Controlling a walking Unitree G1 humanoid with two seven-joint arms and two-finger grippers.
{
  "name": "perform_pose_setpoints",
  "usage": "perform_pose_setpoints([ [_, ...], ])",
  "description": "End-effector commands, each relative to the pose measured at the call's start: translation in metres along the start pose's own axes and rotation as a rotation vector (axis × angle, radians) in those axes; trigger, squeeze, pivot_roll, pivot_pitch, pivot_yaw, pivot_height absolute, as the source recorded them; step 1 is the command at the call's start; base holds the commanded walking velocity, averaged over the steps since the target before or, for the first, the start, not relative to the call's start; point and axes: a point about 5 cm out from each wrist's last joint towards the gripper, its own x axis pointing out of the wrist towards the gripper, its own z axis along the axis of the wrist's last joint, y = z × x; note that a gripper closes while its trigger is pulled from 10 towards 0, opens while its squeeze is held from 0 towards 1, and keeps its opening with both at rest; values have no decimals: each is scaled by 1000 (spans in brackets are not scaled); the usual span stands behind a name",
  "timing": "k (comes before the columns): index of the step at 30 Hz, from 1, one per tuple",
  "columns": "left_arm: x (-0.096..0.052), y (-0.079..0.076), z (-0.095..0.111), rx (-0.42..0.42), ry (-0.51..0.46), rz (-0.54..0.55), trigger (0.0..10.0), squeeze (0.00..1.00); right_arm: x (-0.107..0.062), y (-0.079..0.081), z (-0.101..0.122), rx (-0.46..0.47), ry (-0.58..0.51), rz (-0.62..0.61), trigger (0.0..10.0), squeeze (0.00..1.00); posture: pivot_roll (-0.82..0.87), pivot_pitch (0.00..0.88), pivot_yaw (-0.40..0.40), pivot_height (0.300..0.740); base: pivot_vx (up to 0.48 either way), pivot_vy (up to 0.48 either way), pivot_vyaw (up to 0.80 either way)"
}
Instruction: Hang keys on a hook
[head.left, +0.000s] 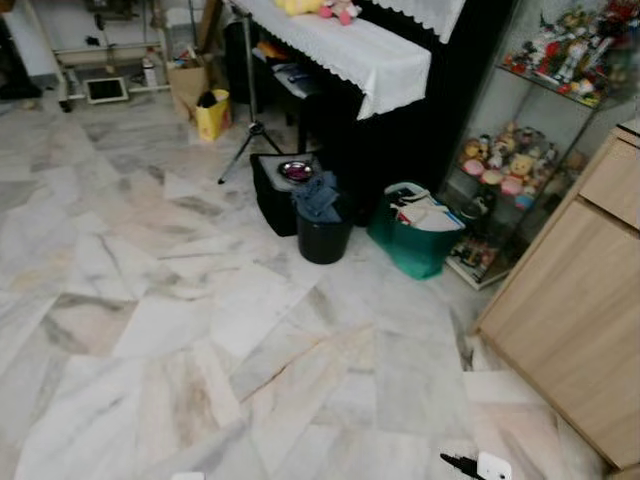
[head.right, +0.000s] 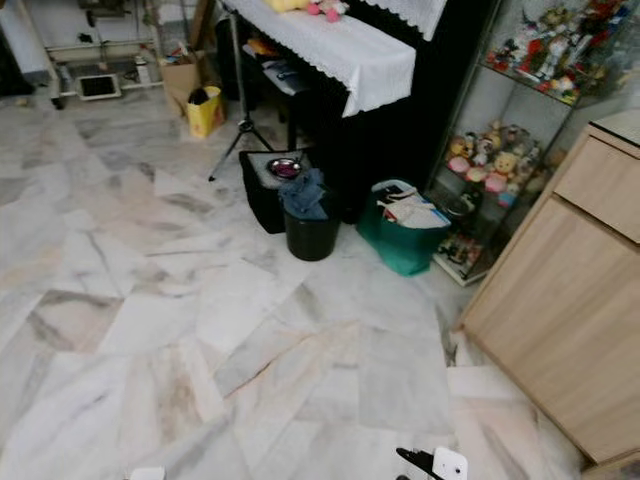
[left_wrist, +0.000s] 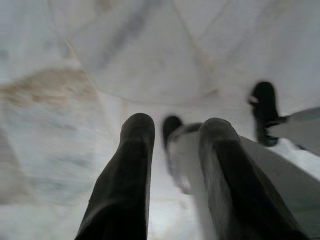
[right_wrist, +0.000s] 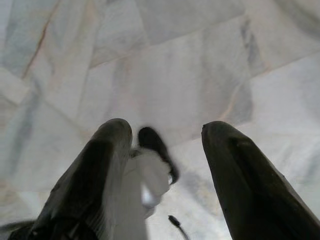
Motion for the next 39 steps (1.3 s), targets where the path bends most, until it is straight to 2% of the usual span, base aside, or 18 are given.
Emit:
perform_pose_setpoints([
  [1,-2,2,-8,20,23,4,10000,0,-1,0,-3,-21,6,3,10000,0,125,0,-2,740,0,0,-800],
  [4,-3,11,-9,40,20,25,10000,0,0,9,-9,-23,15,30,10000,0,124,0,14,740,0,0,-800],
  [9,-3,16,-9,27,11,43,10000,0,0,14,-11,-51,25,50,10000,0,117,0,12,740,0,0,-800],
  [12,-4,17,-10,25,14,42,10000,0,0,15,-11,-115,30,67,10000,0,97,0,22,740,0,0,-800],
  [17,-4,13,-12,41,22,19,10000,0,-1,11,-10,-143,29,64,10000,0,84,0,34,740,0,0,-800],
  [21,-3,5,-14,51,23,-1,10000,0,-2,0,-9,-125,24,32,10000,0,83,0,21,740,0,0,-800],
  [22,-3,2,-14,56,24,-8,10000,0,-3,-5,-7,-145,18,10,10000,0,82,0,18,740,0,0,-800],
  [23,-3,-1,-14,62,24,-17,10000,0,-3,-8,-4,-225,19,9,10000,0,86,0,12,740,0,0,-800],
  [24,-3,-1,-14,62,24,-17,10000,0,-3,-8,-4,-225,19,9,10000,0,86,0,12,740,0,0,-800],
  [25,-3,-4,-14,70,24,-28,10000,0,-3,-8,1,-348,19,54,10000,0,85,0,9,740,0,0,-800],
  [26,-2,-6,-14,76,23,-33,10000,0,-3,-9,2,-373,16,70,10000,0,68,0,10,740,0,0,-800],
  [34,-2,-10,-12,74,15,-42,10000,0,-3,-14,4,-257,-9,15,10000,0,42,0,-8,740,0,0,-800],
  [39,-2,-9,-10,56,10,-40,10000,0,-3,-16,2,-143,-20,-39,10000,0,45,0,-11,740,0,0,-800],
])
